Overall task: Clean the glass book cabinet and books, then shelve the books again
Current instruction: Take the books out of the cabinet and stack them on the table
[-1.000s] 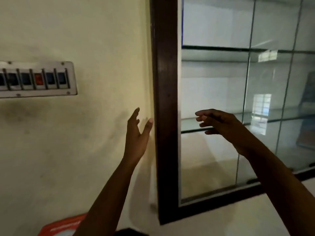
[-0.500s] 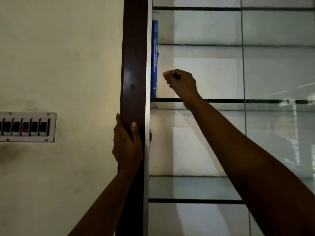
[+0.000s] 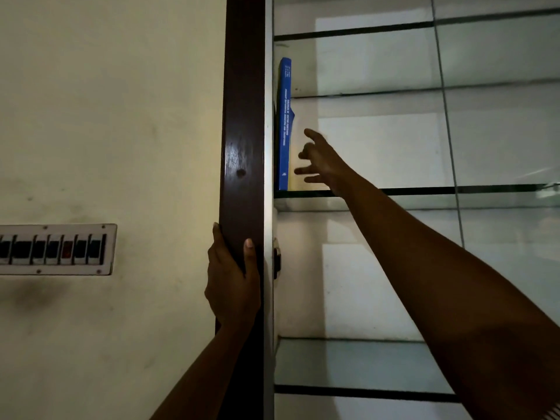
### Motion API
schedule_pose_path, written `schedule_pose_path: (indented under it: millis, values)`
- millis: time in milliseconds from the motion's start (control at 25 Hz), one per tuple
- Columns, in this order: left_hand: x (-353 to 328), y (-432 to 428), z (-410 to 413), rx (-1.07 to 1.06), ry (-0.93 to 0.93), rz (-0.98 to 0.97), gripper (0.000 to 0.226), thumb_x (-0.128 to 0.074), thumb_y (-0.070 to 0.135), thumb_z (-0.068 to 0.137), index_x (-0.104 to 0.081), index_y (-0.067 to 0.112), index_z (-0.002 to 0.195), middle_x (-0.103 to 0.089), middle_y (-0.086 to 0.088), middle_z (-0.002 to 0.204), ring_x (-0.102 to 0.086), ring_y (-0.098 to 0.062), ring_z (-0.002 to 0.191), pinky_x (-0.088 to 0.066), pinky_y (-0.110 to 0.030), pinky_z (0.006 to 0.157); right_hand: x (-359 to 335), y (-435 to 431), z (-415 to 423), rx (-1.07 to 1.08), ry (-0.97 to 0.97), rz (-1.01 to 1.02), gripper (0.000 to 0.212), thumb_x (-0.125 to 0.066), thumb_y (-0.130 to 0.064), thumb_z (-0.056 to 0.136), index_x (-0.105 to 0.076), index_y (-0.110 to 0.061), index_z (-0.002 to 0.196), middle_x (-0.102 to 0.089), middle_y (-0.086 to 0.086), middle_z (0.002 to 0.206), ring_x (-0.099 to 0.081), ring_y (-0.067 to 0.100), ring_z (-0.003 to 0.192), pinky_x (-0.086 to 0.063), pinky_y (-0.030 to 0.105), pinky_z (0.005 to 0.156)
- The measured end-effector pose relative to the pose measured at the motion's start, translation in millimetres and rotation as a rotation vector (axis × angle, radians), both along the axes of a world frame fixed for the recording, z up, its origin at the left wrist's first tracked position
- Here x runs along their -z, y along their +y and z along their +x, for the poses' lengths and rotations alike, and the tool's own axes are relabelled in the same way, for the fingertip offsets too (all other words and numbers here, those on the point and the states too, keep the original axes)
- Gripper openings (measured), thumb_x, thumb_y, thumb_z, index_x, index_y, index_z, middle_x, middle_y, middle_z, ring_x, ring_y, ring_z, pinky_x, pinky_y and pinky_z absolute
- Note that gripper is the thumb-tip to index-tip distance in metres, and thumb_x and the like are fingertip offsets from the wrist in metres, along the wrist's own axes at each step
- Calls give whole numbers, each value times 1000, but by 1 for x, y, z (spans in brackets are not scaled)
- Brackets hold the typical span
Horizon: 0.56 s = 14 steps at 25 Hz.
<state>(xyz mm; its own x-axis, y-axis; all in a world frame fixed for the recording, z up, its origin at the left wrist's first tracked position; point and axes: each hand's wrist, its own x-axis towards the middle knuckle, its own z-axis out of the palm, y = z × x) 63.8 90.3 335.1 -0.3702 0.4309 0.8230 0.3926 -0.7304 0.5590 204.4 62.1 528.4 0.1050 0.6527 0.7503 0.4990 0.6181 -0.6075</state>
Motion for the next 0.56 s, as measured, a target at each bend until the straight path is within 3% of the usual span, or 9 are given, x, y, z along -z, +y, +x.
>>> schedule_pose_path:
  millis: [120, 200, 400, 480, 560]
  values:
    - [1, 3, 0, -6, -9, 6, 78, -25, 59, 84, -16, 19, 150, -42, -9, 142, -49, -30, 123, -43, -43, 94, -10, -2, -10, -58, -62, -88, 81, -57, -49, 86, -7, -30, 148, -31, 12, 149, -50, 31, 118, -47, 39, 82]
    - [1, 3, 0, -7, -6, 0, 77, -26, 59, 84, -15, 19, 150, -42, -10, 142, -48, -30, 123, -43, -44, 94, -8, 2, -12, -28, -63, -122, 85, -60, -51, 83, -10, -28, 148, -34, 10, 147, -51, 29, 115, -48, 37, 81]
    - [2, 1, -1, -5, 3, 14, 81, -23, 63, 82, -15, 19, 150, -41, -9, 143, -47, -30, 124, -42, -45, 95, -12, 13, -16, -19, 121, -3, 59, -55, -26, 89, -27, -22, 141, -56, 8, 107, -61, 28, 94, -55, 41, 78]
    - [2, 1, -1, -8, 2, 11, 82, -22, 64, 82, -15, 18, 150, -41, -10, 143, -48, -31, 124, -43, -45, 94, -16, 15, -21, 54, 202, 64, 63, -59, -20, 85, -27, -20, 140, -55, 8, 107, -59, 29, 95, -56, 43, 75]
    - [1, 2, -2, -8, 7, 3, 83, -22, 65, 82, -15, 18, 150, -43, -11, 141, -50, -32, 122, -44, -46, 93, -18, 15, -22, 161, 192, 142, 68, -61, -17, 85, -26, -17, 143, -55, 12, 119, -57, 30, 105, -51, 46, 87]
